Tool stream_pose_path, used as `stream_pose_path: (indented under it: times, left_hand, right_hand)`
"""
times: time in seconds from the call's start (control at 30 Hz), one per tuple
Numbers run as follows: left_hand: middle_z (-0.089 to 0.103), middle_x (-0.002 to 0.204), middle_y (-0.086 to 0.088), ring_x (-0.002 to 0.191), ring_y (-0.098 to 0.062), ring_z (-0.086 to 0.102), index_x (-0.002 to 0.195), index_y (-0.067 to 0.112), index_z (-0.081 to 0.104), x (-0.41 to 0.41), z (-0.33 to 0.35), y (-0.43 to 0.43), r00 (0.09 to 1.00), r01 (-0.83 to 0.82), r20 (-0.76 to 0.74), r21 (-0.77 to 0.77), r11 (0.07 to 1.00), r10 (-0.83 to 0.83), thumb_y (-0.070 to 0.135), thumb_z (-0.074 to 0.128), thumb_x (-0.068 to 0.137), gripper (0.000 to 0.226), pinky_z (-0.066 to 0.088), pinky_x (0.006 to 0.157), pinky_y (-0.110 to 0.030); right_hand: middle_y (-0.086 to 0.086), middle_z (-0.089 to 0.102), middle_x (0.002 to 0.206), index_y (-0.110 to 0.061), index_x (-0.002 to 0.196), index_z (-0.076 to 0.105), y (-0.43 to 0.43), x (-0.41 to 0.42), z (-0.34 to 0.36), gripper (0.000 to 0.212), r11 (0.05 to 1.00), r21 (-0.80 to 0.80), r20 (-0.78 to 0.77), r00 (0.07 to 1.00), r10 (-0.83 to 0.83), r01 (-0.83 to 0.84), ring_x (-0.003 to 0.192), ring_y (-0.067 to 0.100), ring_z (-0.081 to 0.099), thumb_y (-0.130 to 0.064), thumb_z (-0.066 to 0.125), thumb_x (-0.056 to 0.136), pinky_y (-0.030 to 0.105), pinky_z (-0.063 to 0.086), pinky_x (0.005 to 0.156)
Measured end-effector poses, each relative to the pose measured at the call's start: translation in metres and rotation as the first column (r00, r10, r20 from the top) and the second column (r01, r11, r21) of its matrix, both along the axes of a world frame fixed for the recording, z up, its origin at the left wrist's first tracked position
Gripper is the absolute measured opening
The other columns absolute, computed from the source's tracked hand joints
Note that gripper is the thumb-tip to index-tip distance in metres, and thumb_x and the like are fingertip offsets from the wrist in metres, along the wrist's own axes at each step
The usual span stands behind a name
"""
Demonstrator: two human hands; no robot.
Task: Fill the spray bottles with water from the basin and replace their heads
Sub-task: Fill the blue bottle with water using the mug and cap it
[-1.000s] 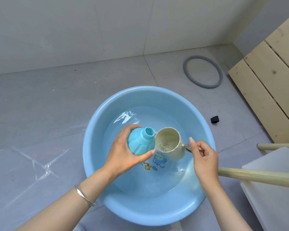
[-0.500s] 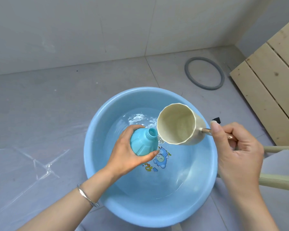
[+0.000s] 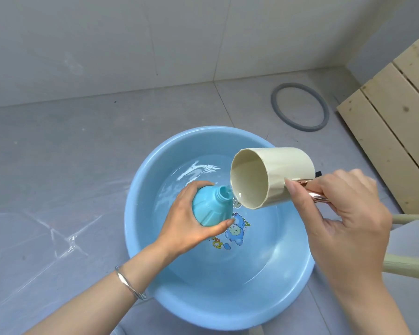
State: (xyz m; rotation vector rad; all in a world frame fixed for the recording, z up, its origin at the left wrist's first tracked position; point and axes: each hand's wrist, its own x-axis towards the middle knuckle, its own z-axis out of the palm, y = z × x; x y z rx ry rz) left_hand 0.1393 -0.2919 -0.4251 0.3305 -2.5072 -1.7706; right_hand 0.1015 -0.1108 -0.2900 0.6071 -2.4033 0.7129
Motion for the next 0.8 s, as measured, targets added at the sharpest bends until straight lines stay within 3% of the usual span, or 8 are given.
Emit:
stream_pose_path:
  times: [0.8]
  left_hand:
    - [0.059, 0.110, 0.018, 0.107, -0.011, 0.057, 0.110, 0.042, 0.050, 0.002, 0.001, -0.001, 1.000, -0.010, -0.019, 0.010, 1.000, 0.010, 0.060, 0.080, 0.054, 0.066, 0.049, 0.092, -0.038]
  right_hand:
    - [0.006, 0.051, 0.055, -0.002, 0.058, 0.058, -0.001, 0.000, 0.017, 0.039, 0.979, 0.199, -0.283, 0.954, 0.099, -0.042, 0.063, 0.024, 0.033, -0.021, 0.064, 0.092, 0.030, 0.027, 0.071]
